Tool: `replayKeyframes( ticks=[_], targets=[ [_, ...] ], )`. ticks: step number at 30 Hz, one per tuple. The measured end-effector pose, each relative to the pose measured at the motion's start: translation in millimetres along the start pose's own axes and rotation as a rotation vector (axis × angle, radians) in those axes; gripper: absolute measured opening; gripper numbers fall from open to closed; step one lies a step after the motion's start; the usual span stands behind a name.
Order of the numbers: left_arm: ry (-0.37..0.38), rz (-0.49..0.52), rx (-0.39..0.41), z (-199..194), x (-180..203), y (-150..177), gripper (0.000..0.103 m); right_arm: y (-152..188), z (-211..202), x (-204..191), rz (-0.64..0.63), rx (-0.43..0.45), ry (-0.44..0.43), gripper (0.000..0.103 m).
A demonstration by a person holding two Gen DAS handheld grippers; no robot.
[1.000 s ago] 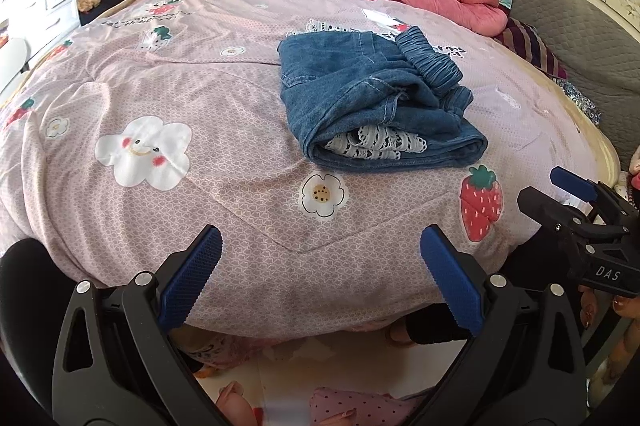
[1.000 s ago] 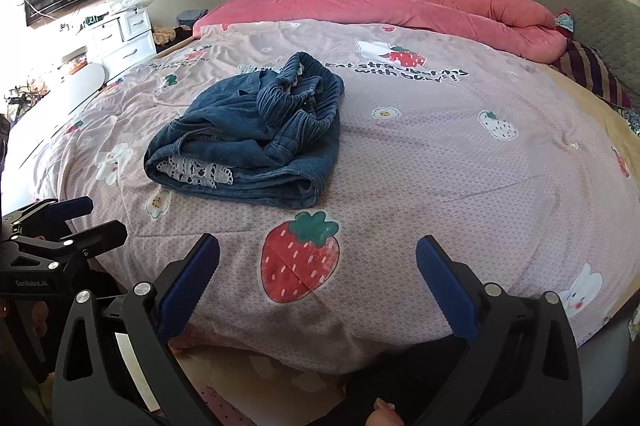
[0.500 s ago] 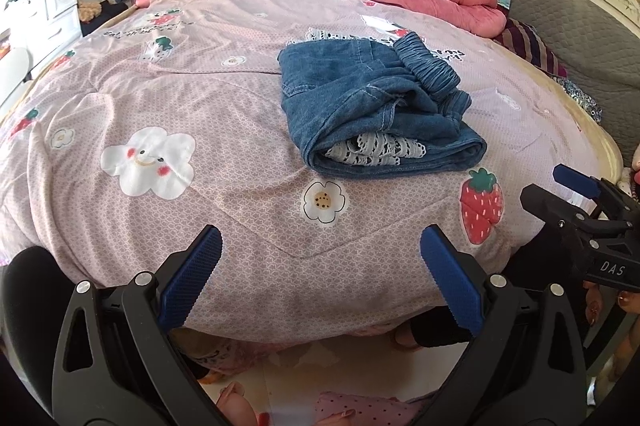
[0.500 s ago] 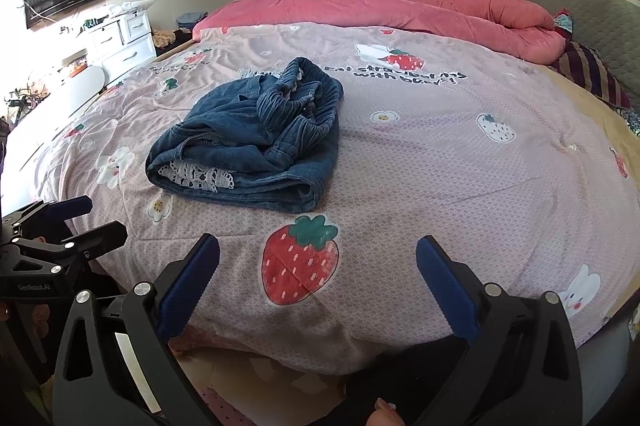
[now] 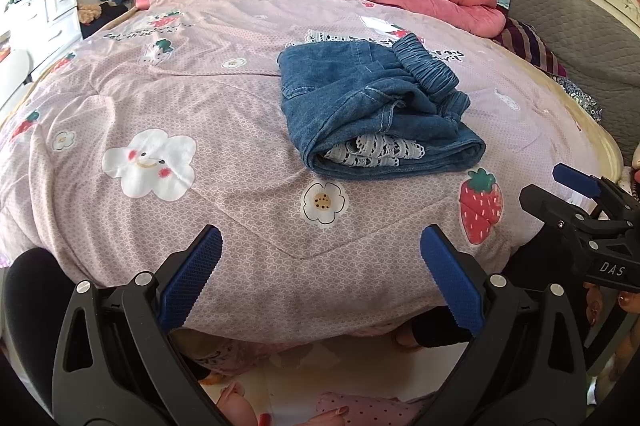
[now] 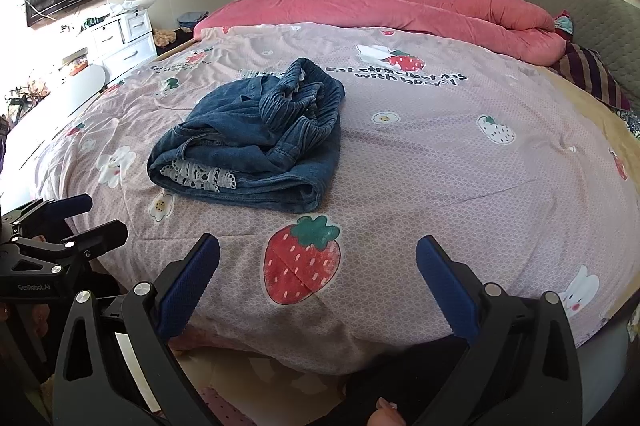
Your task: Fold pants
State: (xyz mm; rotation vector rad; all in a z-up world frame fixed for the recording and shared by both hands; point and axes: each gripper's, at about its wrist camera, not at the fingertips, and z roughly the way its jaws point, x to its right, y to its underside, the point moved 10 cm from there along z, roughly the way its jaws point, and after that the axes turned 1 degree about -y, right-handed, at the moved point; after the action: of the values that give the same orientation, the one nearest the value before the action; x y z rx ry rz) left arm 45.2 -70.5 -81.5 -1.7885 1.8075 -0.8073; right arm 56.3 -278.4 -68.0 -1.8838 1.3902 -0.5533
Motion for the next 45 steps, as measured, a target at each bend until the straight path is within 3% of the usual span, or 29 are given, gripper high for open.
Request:
replayKeyframes(
  ticks=[45],
  targets=[
    [-0.045,0.021,-0.018,1.2,-4.9,0.0,0.094,2.5,3.6,2.9,0.001,-0.016,0.016,0.098]
  ],
)
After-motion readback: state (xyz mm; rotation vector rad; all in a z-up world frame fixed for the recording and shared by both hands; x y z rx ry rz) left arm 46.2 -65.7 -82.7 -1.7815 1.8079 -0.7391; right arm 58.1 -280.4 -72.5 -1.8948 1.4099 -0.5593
